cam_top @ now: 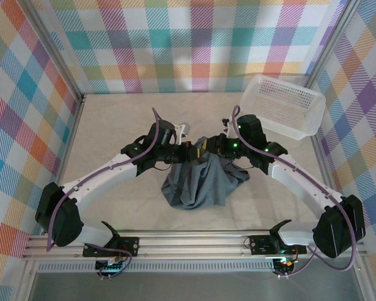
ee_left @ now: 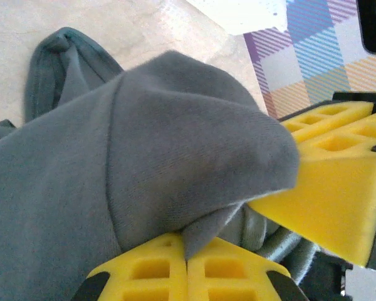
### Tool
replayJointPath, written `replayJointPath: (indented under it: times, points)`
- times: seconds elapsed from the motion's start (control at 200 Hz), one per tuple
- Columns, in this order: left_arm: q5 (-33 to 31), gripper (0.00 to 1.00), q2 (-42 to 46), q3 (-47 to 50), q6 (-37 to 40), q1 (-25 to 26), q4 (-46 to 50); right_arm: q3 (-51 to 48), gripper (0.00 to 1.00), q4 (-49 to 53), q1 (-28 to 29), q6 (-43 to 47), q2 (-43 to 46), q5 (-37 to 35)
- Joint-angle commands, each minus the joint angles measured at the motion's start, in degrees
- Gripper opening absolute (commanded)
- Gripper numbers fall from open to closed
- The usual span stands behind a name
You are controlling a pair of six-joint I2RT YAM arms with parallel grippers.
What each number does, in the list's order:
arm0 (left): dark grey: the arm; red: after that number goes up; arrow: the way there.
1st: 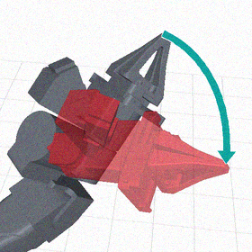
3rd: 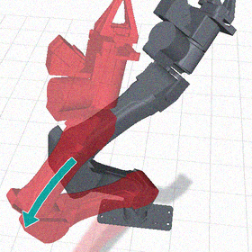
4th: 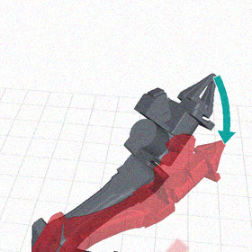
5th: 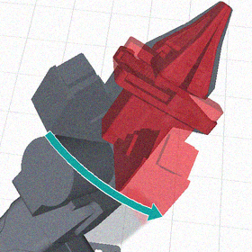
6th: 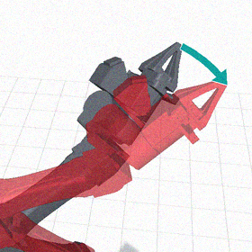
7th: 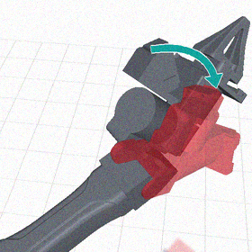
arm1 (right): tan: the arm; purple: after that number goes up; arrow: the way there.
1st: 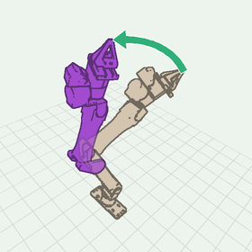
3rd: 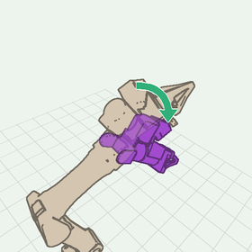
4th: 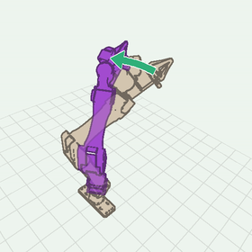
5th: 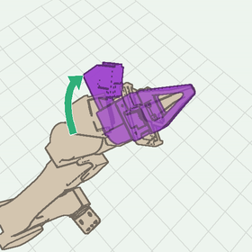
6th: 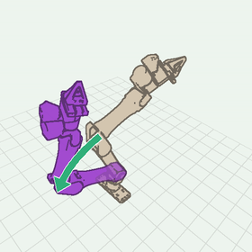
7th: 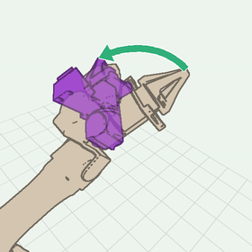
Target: Fold the inside-out t-shirt
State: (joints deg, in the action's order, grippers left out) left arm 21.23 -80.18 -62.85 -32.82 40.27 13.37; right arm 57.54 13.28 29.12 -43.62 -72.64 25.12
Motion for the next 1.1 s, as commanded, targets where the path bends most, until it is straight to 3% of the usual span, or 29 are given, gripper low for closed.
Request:
replayJointPath:
  times: [0.0, 0.2, 0.385, 0.485, 0.57, 0.67, 0.765, 0.88, 1.095]
  points:
    - [-3.96, 0.0, 3.35, 2.85, -0.06, 0.22, 2.1, 0.38, 0.0, -0.36, -3.7, -2.48, 1.84, 0.17]
    - [-5.11, 0.0, 6.77, 11.81, 0.22, 0.25, 4.51, -0.06, 0.0, -0.57, -6.88, -4.51, 1.67, 2.68]
    - [-8.07, 0.0, 9.63, 22.24, 2.34, 0.24, 4.0, -2.26, 0.0, -4.17, -13.59, -9.04, 3.53, 6.58]
    - [-7.71, 0.0, 11.65, 23.82, 2.24, 0.21, 3.66, -1.86, 0.0, -3.29, -14.3, -7.39, 4.04, 8.07]
    - [-11.09, 0.0, 12.59, 23.56, 3.22, 0.25, 5.88, -2.23, 0.0, -2.77, -14.36, -7.55, 4.63, 7.34]
    - [-14.44, 0.36, 13.66, 21.8, 9.47, 0.24, 7.88, -2.93, 0.0, -5.59, -14.29, -7.95, 5.3, 9.51]
    - [-9.55, 0.52, 16.91, 18.55, 18.74, 0.44, 5.71, -3.4, 0.0, -9.61, -13.63, -8.76, 4.74, 14.57]
    - [-3.29, 0.59, 18.17, 12.2, 25.42, 1.63, 3.69, -2.42, 0.0, -9.4, -11.78, -6.85, 3.79, 17.84]
    - [-5.37, 0.62, 6.36, -4.55, 26.48, 1.65, 8.54, 0.63, 0.0, -5.62, -8.16, -1.43, 2.79, 20.33]
